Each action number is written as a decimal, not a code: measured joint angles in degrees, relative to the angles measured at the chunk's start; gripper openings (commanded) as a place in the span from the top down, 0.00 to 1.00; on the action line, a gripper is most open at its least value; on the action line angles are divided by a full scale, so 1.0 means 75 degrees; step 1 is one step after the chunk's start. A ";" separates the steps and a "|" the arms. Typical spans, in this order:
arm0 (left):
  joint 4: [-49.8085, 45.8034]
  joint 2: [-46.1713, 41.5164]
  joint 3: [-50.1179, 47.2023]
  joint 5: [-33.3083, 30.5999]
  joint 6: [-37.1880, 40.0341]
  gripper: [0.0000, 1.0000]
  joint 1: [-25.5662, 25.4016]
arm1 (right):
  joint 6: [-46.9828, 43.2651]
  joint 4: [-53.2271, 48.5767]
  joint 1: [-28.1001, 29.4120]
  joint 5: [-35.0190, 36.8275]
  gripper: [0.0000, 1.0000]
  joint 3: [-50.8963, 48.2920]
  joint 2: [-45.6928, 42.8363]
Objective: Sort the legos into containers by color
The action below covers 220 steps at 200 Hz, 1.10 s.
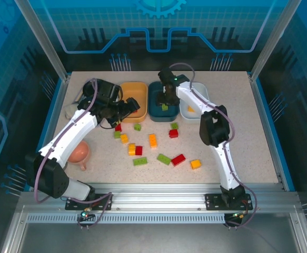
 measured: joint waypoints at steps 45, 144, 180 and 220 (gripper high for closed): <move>-0.0586 -0.0475 -0.0548 -0.0326 0.0242 0.09 0.0367 | -0.0012 0.1367 0.0137 -0.0286 0.37 -0.2480 -0.3107; 0.0367 0.1504 -0.1064 -0.0816 0.2159 0.29 0.0860 | 0.0146 0.5826 0.1498 -0.1655 0.30 -0.8821 -0.6709; 0.0938 0.2343 -0.1070 -0.1000 0.2562 0.31 0.0973 | 0.0449 0.6682 0.1754 -0.1734 0.30 -0.9401 -0.6840; 0.1341 0.2943 -0.1017 -0.1099 0.2804 0.38 0.1090 | 0.0586 0.6939 0.1754 -0.1740 0.30 -0.9407 -0.7032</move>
